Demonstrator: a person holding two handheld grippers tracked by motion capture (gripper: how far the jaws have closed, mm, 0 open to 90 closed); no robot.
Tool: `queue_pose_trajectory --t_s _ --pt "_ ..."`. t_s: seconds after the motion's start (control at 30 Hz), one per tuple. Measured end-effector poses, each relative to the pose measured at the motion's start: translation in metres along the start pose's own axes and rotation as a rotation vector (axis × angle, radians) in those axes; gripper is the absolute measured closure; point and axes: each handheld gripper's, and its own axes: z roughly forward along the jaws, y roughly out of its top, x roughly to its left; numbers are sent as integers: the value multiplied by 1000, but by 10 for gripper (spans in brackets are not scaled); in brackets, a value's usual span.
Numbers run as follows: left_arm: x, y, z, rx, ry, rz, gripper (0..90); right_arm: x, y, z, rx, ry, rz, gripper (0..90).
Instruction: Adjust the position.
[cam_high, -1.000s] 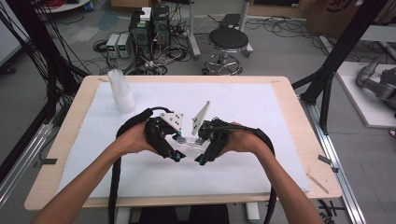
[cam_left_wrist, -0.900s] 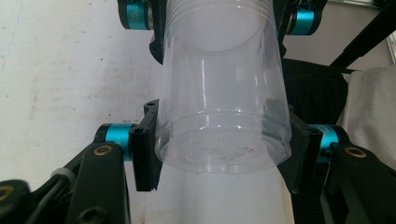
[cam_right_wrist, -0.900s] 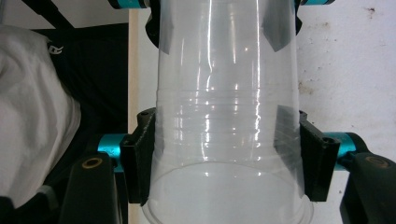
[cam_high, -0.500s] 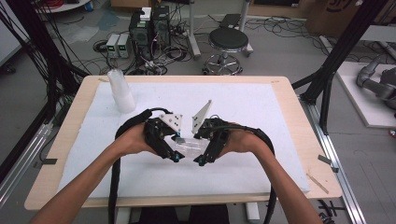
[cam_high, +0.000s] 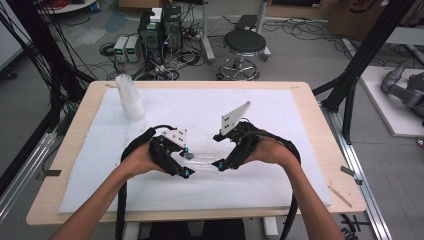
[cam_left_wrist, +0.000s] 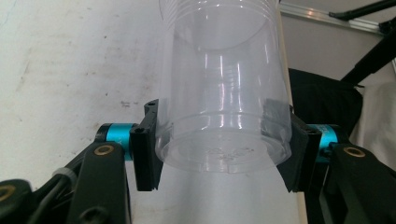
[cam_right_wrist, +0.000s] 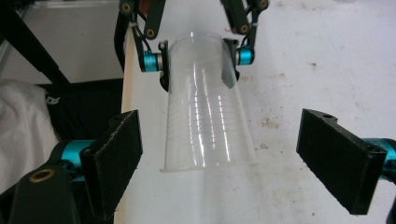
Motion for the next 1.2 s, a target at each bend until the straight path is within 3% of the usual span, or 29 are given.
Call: queue_pose_trajectory --t_s 0.2,0.33,0.47,0.7,0.9,1.03,1.2 --pt "2 -9 -5 -93 24 -9 422 -2 -10 -8 -84 -31 6 144" --pt "3 -17 -9 -200 12 3 421 0 -18 -10 -174 -46 12 144" --pt "7 -30 -9 -315 25 -19 421 4 -27 -9 -284 -56 14 144" --pt "8 -46 -13 -497 24 -31 420 5 -43 -4 -405 -80 43 144" --pt "6 -47 -15 -564 23 -30 420 3 -54 0 -505 -101 70 144" --pt "3 -45 -17 -614 13 -24 420 3 -58 3 -521 -92 87 144" --pt "1 -44 -16 -637 13 -26 420 2 -60 8 -536 -71 92 144"
